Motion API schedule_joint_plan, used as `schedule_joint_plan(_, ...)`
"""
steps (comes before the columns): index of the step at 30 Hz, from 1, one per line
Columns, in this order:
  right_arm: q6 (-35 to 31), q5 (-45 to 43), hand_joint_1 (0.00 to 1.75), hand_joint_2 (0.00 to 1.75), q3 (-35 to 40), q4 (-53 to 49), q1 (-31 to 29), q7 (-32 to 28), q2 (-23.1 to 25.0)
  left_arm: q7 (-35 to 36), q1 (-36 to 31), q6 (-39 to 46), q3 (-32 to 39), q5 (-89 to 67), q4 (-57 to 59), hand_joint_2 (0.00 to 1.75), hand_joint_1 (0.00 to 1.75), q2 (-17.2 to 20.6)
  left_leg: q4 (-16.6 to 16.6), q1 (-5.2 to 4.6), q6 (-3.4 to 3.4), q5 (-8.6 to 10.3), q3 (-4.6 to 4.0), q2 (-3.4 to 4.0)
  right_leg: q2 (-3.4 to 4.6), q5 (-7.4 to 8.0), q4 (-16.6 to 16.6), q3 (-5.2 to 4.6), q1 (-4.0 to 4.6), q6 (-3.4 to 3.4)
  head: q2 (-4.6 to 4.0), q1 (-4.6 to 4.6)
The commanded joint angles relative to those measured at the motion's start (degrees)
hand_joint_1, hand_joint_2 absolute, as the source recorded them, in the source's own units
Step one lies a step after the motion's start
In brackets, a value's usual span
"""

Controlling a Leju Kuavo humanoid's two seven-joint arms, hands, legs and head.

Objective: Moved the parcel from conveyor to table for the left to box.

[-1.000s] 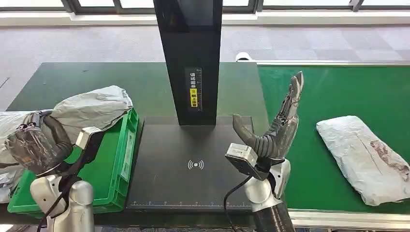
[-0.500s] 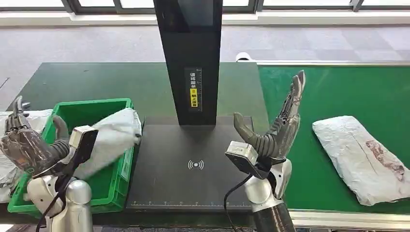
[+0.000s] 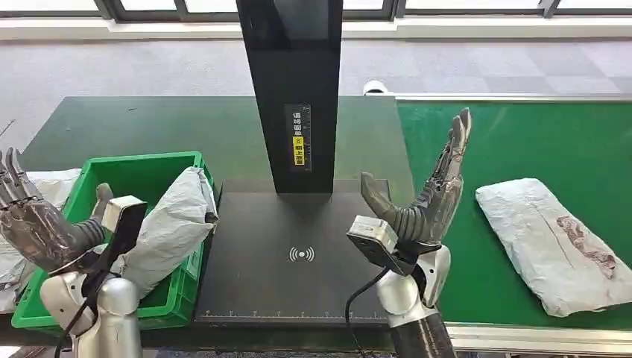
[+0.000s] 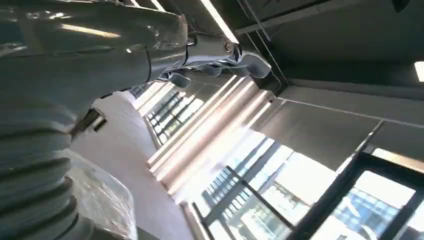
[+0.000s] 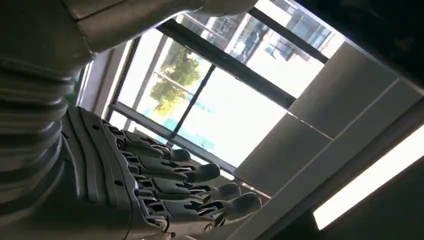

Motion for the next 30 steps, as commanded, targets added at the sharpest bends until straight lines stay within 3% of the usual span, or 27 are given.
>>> schedule_joint_plan(1, 0.04, 1.21, 0.00, 1.75, -0.41, -1.50, 4.15, 1.21, 0.53, -2.94, -2.86, -0.15, 1.56, 7.43, -0.11, 1.75, 0.00, -2.32, -0.07, 0.05, 0.02, 0.00, 0.08, -0.20, -0.21, -0.04, -0.12, 0.18, 0.06, -0.01, 0.02, 0.00)
schedule_joint_plan(30, 0.04, 1.21, 0.00, 1.75, -0.41, -1.50, 4.15, 1.21, 0.53, -2.94, -2.86, -0.15, 1.56, 7.43, -0.11, 1.75, 0.00, -2.32, -0.09, 0.05, 0.02, 0.03, 0.07, -0.20, -0.22, -0.02, -0.13, 0.15, 0.05, -0.02, 0.00, -0.02)
